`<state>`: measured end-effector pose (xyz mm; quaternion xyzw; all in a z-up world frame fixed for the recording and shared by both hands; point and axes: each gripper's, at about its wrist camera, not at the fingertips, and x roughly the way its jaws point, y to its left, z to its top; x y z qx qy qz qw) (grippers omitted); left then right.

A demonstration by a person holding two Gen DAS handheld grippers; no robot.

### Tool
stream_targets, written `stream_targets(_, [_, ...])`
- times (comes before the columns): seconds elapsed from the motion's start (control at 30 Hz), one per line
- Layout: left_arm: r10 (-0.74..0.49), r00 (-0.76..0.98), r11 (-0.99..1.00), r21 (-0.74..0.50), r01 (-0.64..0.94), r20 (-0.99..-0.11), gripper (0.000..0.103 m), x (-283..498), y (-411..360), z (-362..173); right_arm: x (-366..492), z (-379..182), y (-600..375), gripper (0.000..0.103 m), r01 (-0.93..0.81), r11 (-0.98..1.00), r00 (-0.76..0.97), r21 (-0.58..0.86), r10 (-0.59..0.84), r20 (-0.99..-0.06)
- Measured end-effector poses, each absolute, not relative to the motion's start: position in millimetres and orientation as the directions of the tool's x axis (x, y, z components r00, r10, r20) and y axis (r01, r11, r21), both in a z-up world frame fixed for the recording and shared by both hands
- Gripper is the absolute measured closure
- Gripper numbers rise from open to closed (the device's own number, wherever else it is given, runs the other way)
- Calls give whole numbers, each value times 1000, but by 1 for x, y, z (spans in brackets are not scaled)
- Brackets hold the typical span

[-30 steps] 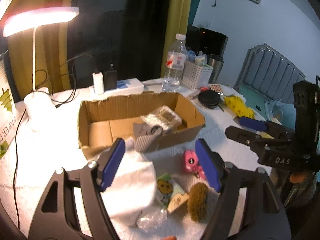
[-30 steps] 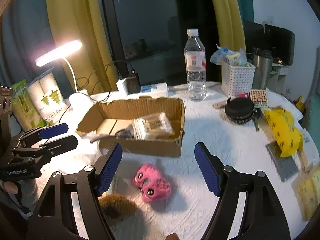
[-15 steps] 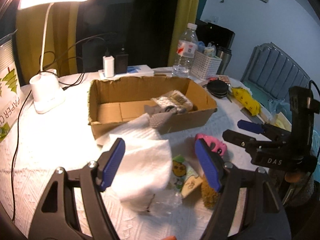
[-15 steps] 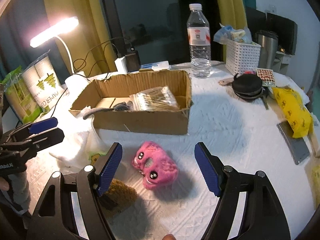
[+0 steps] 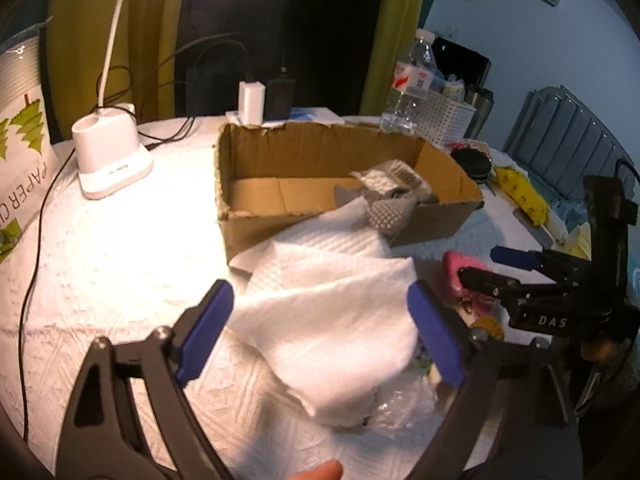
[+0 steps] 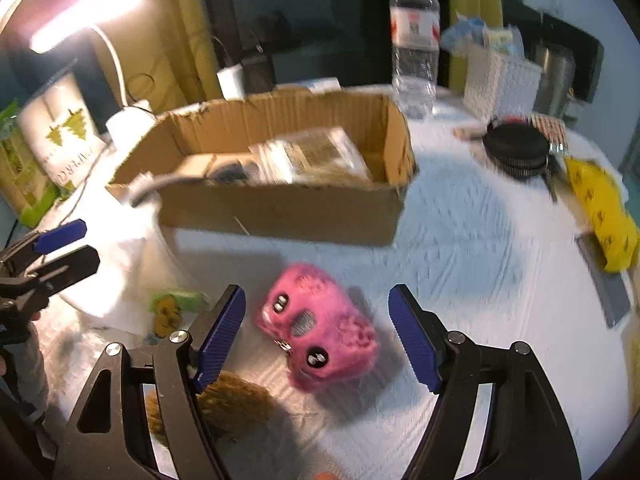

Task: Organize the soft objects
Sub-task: 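Move the right gripper to the pink plush toy and close on it, then carry the pink plush into the box while the left gripper grasps the white towel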

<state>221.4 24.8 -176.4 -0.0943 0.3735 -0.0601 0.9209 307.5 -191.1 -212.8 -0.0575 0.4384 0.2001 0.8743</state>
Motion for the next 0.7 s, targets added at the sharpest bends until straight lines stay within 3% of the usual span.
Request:
stream_targets(0.3, [-174,670,984,-156,87,-721,9,229,-1,-189,308,-230,-199,26,-390,915,486,99,296,-822])
stream_targets(0.43, [-173,658,983,-165,74,-733,11,231,1,-195,306,-230,-197,43,-404,909,488,100,306,-817])
stream_targets(0.47, [-178,660,983,-166,80,-730,21,229,1,-195,306,-230,-196,54,-407,908,490,98,307,-816])
stream_targets(0.5, [-182,655,982,-168,85,-733,39,228,0,-196,305,-230,-196,59,-416,904,487,102,316,-814])
stream_targets(0.57, [-188,646,981,-169,92,-740,56,227,-1,-197,304,-229,-196,63,-419,903,493,99,317,-810])
stream_targets(0.67, [-200,658,979,-170,110,-726,65,220,-4,-191,302,-225,-198,65,-423,900,500,106,329,-801])
stream_targets(0.7, [-205,665,978,-170,118,-718,73,217,-4,-188,301,-223,-199,65,-424,900,504,104,329,-799])
